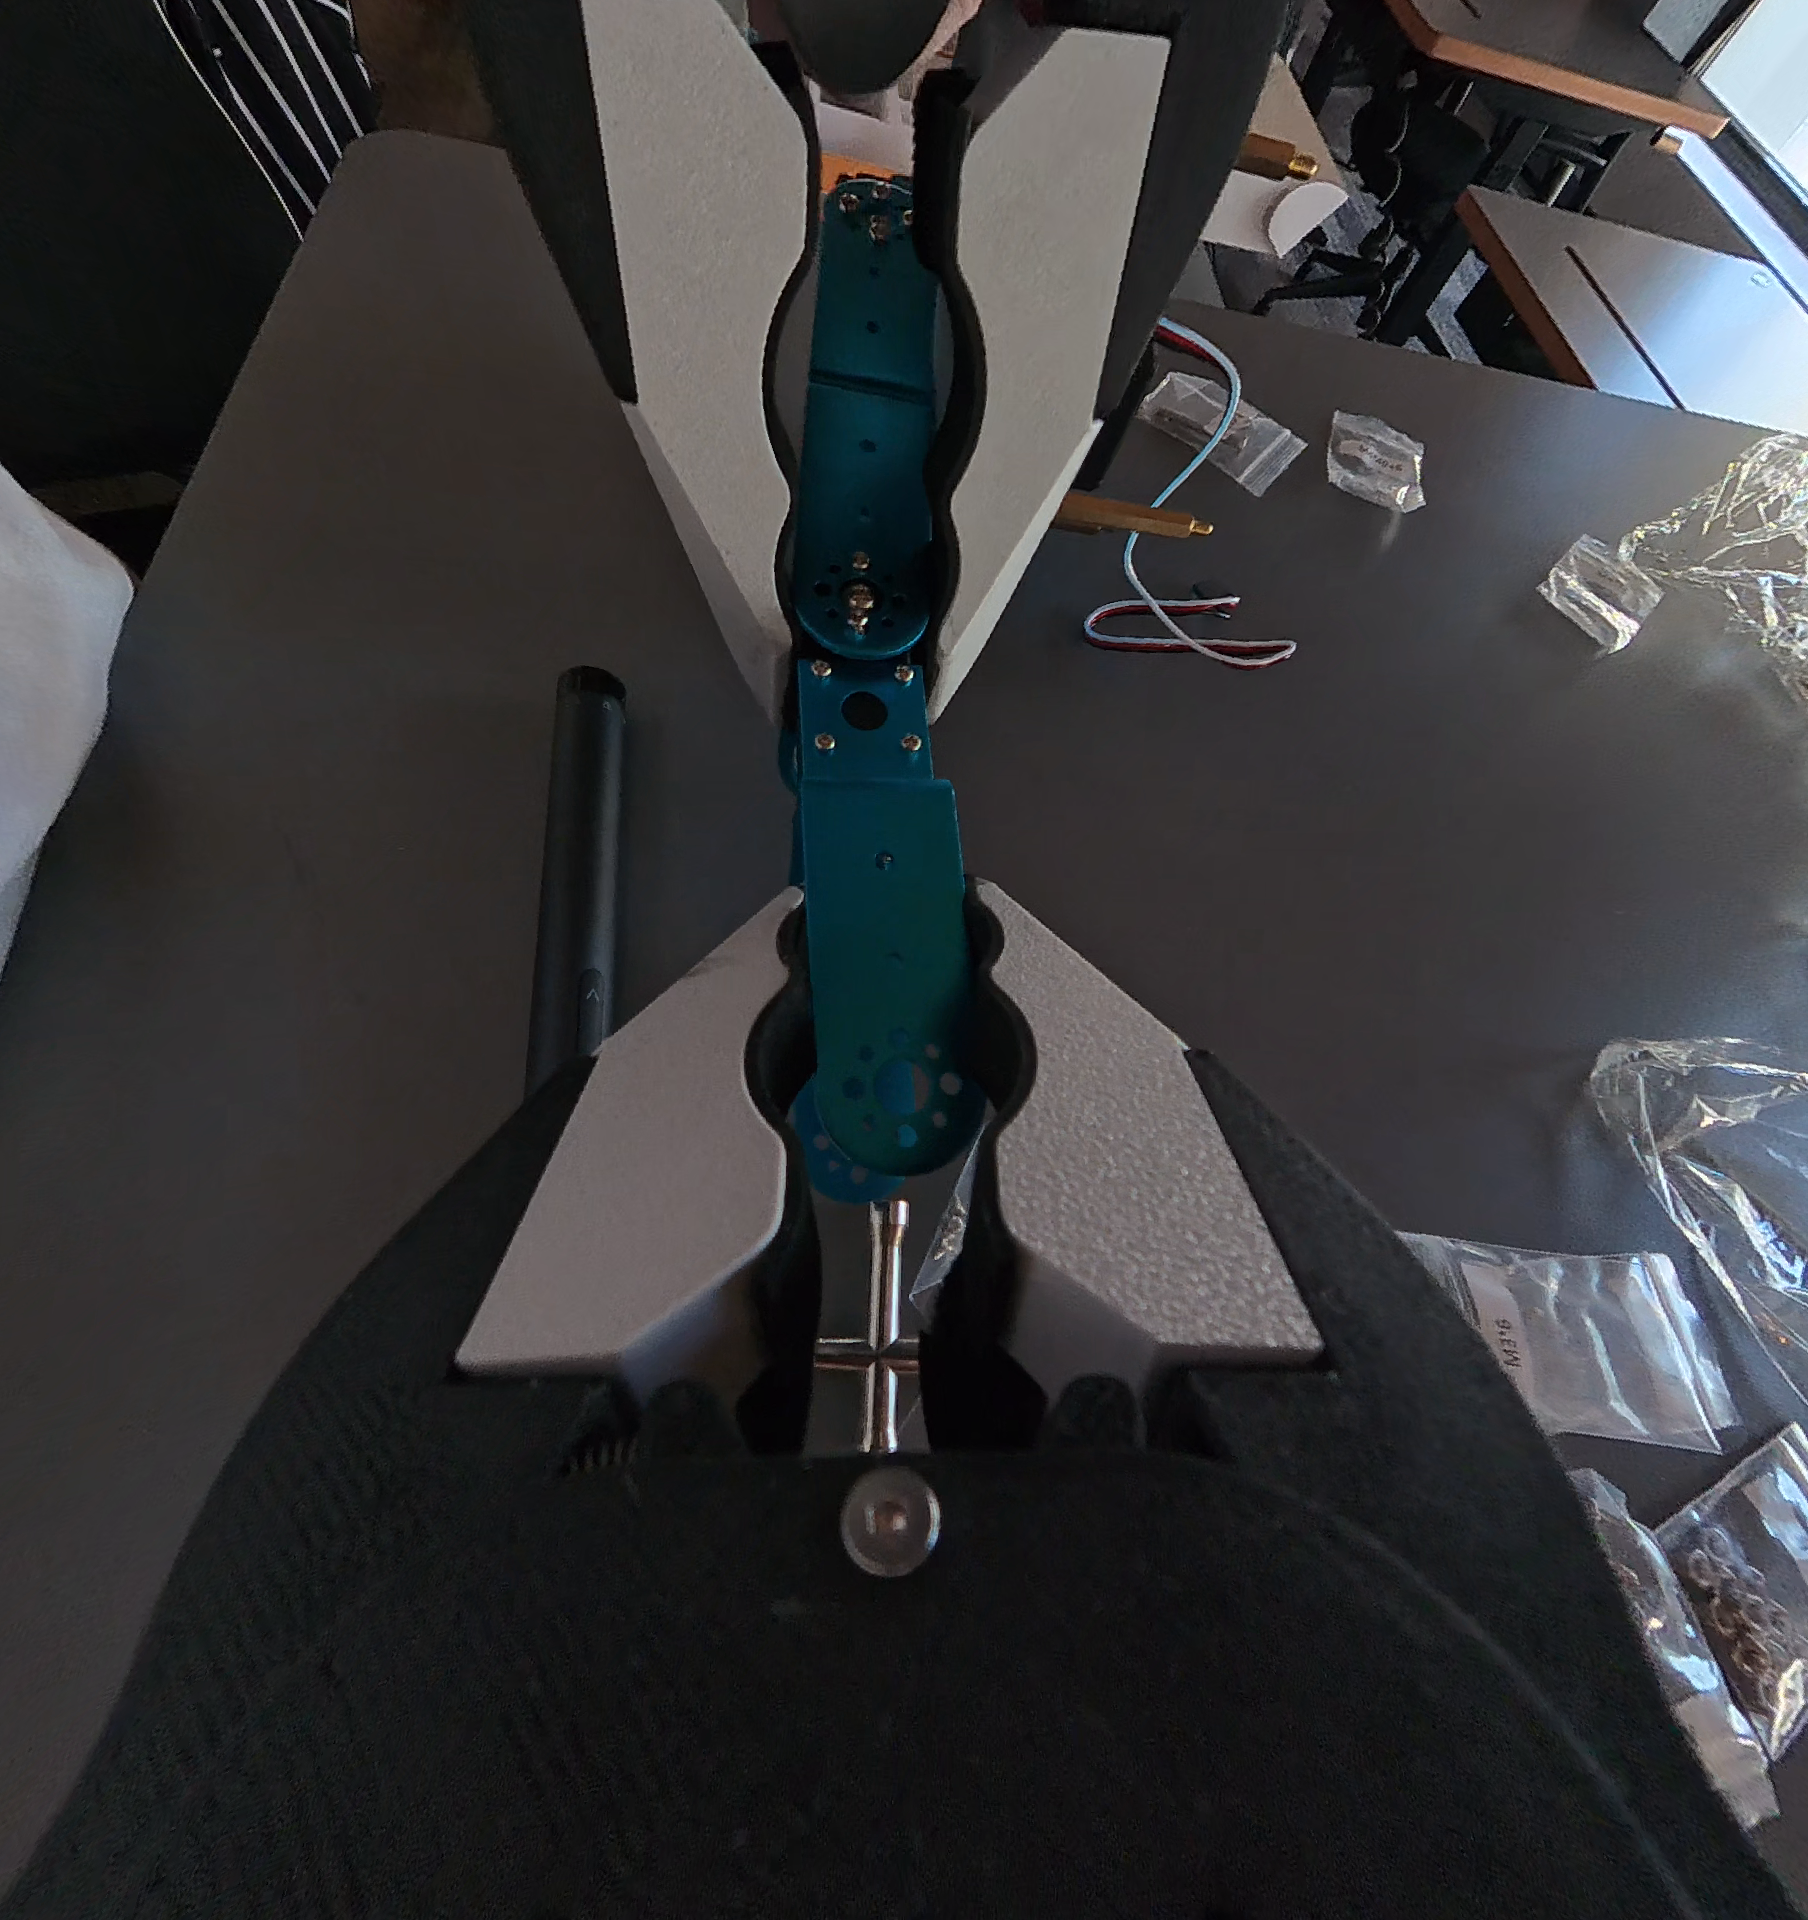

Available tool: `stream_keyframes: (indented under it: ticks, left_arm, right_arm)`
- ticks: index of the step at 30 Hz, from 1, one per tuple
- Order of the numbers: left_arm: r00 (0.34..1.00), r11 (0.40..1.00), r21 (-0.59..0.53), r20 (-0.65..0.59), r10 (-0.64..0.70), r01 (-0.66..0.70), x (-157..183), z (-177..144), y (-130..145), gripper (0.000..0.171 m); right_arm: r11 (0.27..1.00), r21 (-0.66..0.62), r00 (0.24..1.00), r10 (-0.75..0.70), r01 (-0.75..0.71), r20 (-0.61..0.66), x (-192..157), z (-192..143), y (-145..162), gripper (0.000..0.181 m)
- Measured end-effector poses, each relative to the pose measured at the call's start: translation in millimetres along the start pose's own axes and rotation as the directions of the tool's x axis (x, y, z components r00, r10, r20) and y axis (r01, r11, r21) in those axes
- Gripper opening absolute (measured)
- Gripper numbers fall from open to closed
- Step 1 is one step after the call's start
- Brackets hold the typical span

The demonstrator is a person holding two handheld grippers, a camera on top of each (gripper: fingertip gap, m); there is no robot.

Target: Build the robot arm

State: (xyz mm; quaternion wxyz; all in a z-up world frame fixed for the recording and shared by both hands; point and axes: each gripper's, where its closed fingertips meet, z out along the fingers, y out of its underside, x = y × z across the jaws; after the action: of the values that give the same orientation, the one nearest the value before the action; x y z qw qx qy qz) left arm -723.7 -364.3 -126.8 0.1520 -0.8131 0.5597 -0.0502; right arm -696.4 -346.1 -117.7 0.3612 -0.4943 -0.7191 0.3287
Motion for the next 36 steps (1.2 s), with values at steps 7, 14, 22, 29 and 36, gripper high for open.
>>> stream_keyframes:
  ticks: [7, 14, 22, 29, 36]
  left_arm:
    - [1.000, 0.998, -0.056, -0.011, 0.023, -0.023, 0.8, 3.7, 1.9, 0.024]
    - [1.000, 0.997, -0.077, -0.007, 0.025, -0.025, -0.3, 5.6, 2.2, 0.024]
    - [1.000, 0.996, -0.086, -0.007, 0.019, -0.020, -1.5, 5.1, 3.6, 0.024]
    - [1.000, 0.995, -0.094, -0.006, 0.025, -0.025, -1.6, 5.5, 4.1, 0.023]
    - [0.999, 0.995, -0.099, -0.002, 0.032, -0.032, 0.0, 6.7, 4.2, 0.023]
  right_arm:
    - [0.999, 0.000, 0.999, 0.032, -0.032, 0.025, -1.5, 1.2, 5.3, 0.026]
    - [0.999, 0.004, 0.998, 0.040, -0.040, 0.043, -2.2, 2.0, 9.5, 0.027]
    - [0.996, 0.076, 0.999, 0.052, -0.052, 0.006, 1.4, -16.6, -2.3, 0.040]
    - [0.996, 0.055, 0.998, -0.065, 0.066, -0.018, -36.8, -36.2, -13.6, 0.021]
    - [0.998, -0.035, 0.997, -0.047, 0.049, 0.055, -57.1, -19.8, -6.6, 0.025]
